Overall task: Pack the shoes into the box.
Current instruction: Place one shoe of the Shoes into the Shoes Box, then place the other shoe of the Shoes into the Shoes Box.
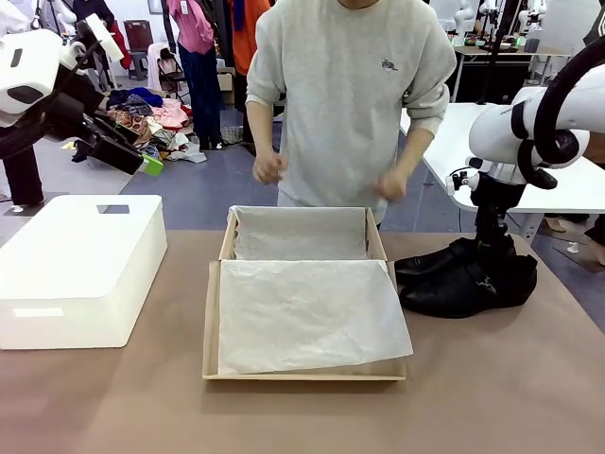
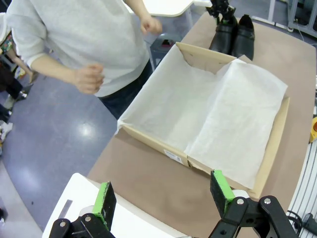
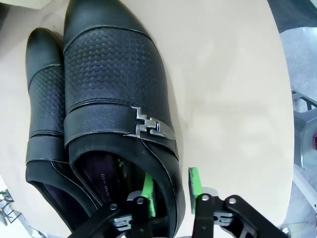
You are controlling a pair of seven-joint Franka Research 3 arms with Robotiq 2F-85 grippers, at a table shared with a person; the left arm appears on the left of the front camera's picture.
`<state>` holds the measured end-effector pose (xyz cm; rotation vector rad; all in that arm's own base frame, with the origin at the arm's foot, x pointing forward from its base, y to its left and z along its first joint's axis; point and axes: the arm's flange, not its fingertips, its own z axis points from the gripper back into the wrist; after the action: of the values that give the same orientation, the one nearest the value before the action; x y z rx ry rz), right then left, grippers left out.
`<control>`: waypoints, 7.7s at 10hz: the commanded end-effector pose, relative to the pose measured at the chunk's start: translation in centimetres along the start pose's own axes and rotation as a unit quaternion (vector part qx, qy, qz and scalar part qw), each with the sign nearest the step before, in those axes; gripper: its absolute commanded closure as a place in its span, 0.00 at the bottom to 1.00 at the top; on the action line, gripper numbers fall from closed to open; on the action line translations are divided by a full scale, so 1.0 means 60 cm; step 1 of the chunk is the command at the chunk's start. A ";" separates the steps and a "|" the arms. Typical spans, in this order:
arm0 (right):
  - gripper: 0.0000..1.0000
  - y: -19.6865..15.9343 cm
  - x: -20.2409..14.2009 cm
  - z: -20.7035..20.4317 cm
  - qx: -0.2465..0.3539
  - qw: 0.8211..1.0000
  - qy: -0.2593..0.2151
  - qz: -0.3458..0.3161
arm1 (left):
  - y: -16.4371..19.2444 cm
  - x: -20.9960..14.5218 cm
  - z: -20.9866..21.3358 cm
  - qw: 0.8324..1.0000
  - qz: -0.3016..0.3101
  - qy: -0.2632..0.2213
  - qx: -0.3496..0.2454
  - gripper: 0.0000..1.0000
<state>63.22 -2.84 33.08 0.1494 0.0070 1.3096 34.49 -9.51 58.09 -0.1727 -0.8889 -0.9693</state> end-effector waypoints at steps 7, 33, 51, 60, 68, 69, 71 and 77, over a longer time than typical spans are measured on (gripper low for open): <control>1.00 -0.007 -0.003 0.037 -0.006 0.999 -0.026 -0.035 | 0.002 0.000 -0.003 1.000 -0.002 -0.007 0.001 0.00; 1.00 0.159 0.287 0.300 -0.015 0.999 -0.002 -0.033 | 0.002 0.000 -0.003 1.000 -0.002 -0.007 0.001 0.00; 1.00 0.153 0.546 0.126 -0.028 0.999 0.007 0.042 | 0.002 0.000 -0.003 1.000 -0.002 -0.007 0.001 0.00; 1.00 0.137 0.567 0.035 0.010 0.999 0.016 0.048 | 0.002 0.000 -0.003 1.000 -0.002 -0.007 0.001 0.00; 0.00 0.168 0.562 0.091 0.011 0.998 0.006 0.062 | 0.002 0.000 -0.003 1.000 -0.002 -0.007 0.001 0.00; 0.00 0.181 0.560 0.108 0.003 0.997 0.009 0.070 | 0.002 0.000 -0.003 1.000 -0.002 -0.007 0.001 0.00; 0.00 0.194 0.553 0.123 -0.004 0.997 0.012 0.075 | 0.002 0.000 -0.003 1.000 -0.002 -0.007 0.001 0.00; 0.00 0.203 0.497 0.179 -0.037 0.999 -0.002 0.036 | 0.002 0.000 -0.003 1.000 -0.002 -0.007 0.001 0.00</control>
<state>62.00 29.35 46.69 0.1004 -0.0156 1.4023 34.52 -9.52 58.08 -0.1722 -0.8887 -0.9693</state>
